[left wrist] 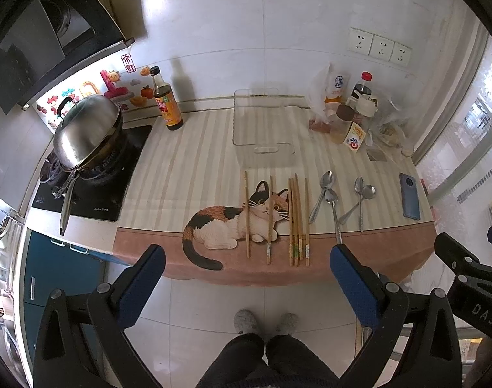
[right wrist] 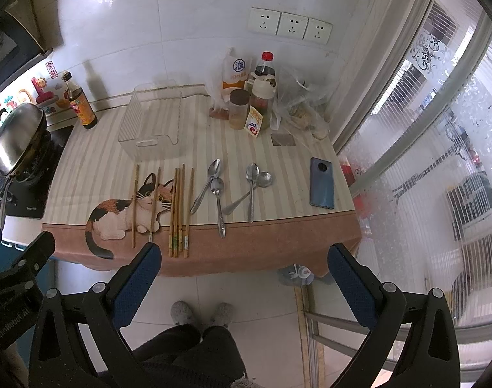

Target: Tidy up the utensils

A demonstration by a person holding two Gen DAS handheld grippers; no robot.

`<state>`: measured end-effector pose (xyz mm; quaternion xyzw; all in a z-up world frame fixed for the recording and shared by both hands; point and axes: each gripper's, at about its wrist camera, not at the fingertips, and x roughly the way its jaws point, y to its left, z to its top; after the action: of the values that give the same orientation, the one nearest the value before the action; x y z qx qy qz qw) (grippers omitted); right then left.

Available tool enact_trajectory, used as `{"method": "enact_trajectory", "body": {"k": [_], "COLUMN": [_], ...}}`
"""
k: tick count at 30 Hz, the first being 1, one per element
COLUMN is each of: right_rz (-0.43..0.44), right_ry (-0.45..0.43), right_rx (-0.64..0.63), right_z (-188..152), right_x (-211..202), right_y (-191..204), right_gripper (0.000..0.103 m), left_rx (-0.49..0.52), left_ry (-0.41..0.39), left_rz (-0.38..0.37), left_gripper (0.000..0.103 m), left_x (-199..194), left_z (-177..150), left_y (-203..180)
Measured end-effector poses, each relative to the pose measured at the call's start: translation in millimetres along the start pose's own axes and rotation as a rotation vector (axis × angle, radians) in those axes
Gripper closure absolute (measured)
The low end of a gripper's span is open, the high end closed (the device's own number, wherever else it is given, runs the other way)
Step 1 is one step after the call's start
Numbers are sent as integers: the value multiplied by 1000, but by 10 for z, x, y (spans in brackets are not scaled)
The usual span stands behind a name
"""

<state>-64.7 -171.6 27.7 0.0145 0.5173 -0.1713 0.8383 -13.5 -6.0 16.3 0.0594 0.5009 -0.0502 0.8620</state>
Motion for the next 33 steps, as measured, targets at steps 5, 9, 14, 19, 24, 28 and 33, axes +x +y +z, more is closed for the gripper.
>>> {"method": "enact_trajectory", "body": {"k": [5,9,14,19,24,28,33], "right_rz": [33,92,161,228,274,261,204], "right_ry": [-21,-52,-19,144,281,349,405], "right_rx": [29,37,51,66,109,143,160], "right_z": [24,65,176,196,133,159,280], "right_x": [60,275,932,1887,2589,2911,3199], "right_y": [-47,-26,70,280,492,642,726], "right_gripper": [0,0,7,59,67,67,67], "left_rx": [-28,-52,-62,-68,-72,-44,4], "left_ry": [-89,-182,-161,54,278,396,452], "left_rz": [29,114,190,156,41,-23,-46], "left_gripper": [0,0,0,0,29,49,68], "left_x": [40,214,796,1735,2681,3306,3731], "left_z": [57,160,288,300,262,257,248], "left_y": [-5,67,198,321,370,241,113]}}
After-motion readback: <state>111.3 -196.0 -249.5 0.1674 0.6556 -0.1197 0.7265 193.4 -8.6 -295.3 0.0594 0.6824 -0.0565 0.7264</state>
